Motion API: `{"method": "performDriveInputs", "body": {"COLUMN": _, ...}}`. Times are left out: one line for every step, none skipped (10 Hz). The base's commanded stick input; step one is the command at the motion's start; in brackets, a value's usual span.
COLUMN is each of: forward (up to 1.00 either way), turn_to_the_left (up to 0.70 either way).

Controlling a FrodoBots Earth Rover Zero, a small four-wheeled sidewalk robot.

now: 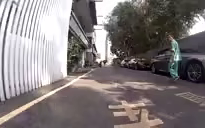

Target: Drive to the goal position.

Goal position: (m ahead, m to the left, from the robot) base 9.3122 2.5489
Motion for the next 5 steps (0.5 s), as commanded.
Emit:
{"method": "performDriveInputs", "body": {"forward": 0.7, "turn_to_the_left": 0.07}}
{"method": "performDriveInputs", "body": {"forward": 0.7, "turn_to_the_left": 0.0}}
{"method": "performDriveInputs", "body": {"forward": 0.7, "turn_to_the_left": 0.0}}
{"method": "performDriveInputs", "body": {"forward": 0.7, "turn_to_the_left": 0.0}}
{"method": "performDriveInputs", "body": {"forward": 0.7, "turn_to_the_left": 0.0}}
